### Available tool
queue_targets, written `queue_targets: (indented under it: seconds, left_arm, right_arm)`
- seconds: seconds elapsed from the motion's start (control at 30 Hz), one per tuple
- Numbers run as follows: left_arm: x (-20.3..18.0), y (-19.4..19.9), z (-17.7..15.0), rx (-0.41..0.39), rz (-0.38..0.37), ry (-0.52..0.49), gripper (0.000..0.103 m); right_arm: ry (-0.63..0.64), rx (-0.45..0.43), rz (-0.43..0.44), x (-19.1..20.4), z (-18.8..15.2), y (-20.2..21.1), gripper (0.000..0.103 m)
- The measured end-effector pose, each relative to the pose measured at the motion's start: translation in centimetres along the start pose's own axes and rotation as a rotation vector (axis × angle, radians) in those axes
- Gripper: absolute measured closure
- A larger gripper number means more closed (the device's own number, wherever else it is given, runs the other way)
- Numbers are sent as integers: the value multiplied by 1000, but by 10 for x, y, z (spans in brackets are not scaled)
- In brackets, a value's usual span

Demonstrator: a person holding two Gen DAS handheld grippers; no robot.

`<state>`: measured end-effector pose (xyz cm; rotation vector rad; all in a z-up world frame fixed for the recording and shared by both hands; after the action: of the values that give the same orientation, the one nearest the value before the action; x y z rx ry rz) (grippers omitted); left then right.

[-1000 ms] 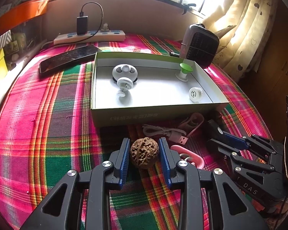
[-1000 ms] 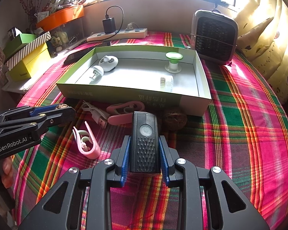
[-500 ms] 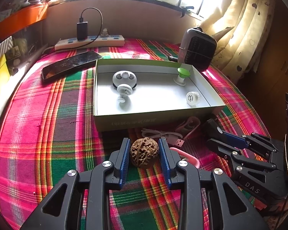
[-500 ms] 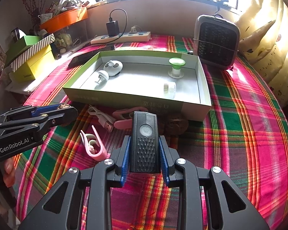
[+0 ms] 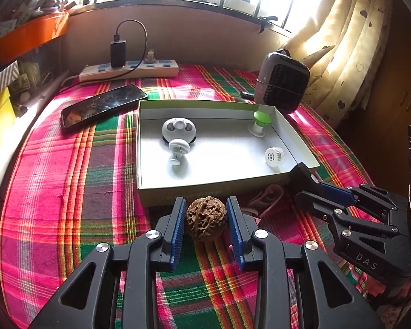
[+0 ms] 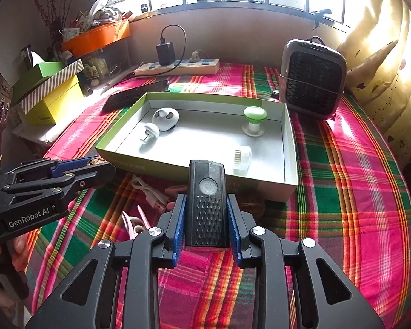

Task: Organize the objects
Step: 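Carry the walnut with the left gripper while the right carries the black remote into the box, then open the left gripper to release the walnut while the right releases the remote in the box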

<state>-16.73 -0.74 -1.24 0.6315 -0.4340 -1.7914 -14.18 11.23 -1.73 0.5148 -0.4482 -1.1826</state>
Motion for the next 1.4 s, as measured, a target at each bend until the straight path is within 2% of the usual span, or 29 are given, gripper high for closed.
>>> queue_targets:
  seconds: [0.63,1.4]
  left_arm:
    - [12,-29,24,-6,30,9,75]
    - [19,-67,21,46,47,7,75]
  right_arm:
    - [32,9,23,-4,45,-45,74]
    - [22,79,30,-6,61,-103,74]
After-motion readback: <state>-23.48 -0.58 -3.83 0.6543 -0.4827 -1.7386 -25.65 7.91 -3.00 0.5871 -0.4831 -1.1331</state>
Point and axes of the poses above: each gripper's, at about its wrist camera, not at the fingertips, and y roughly against the way its jaws point, x to its left, z to its top, the point moved 8 cm from there along -y, roughly the way its jaws point, and after that the axes turned 11 degrees about -x, right-handed, at the moved point
